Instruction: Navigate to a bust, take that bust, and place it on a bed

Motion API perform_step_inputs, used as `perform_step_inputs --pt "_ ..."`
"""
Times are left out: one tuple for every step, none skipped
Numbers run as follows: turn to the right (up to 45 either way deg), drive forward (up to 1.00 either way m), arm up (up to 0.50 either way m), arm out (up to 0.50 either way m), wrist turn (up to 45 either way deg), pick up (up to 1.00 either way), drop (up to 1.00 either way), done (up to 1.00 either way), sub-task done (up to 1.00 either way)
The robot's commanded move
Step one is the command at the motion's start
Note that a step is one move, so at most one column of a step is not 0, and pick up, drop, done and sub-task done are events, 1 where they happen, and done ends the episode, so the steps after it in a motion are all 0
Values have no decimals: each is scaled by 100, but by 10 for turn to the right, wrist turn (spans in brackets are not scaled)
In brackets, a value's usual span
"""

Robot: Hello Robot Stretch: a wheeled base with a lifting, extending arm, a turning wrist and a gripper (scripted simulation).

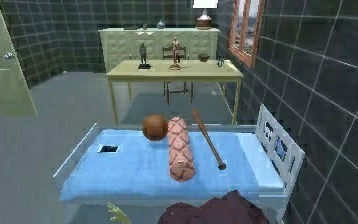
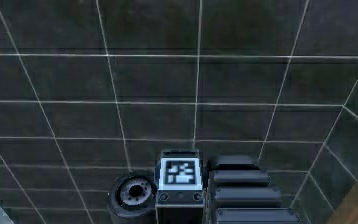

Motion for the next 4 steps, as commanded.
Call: perform_step_inputs --pt "0 30 0 0 0 0 0 0 0" --pt "-390 0 0 0 0 0 0 0 0" --pt "0 45 0 0 0 0 0 0 0" --pt "-450 0 0 0 0 0 0 0 0"
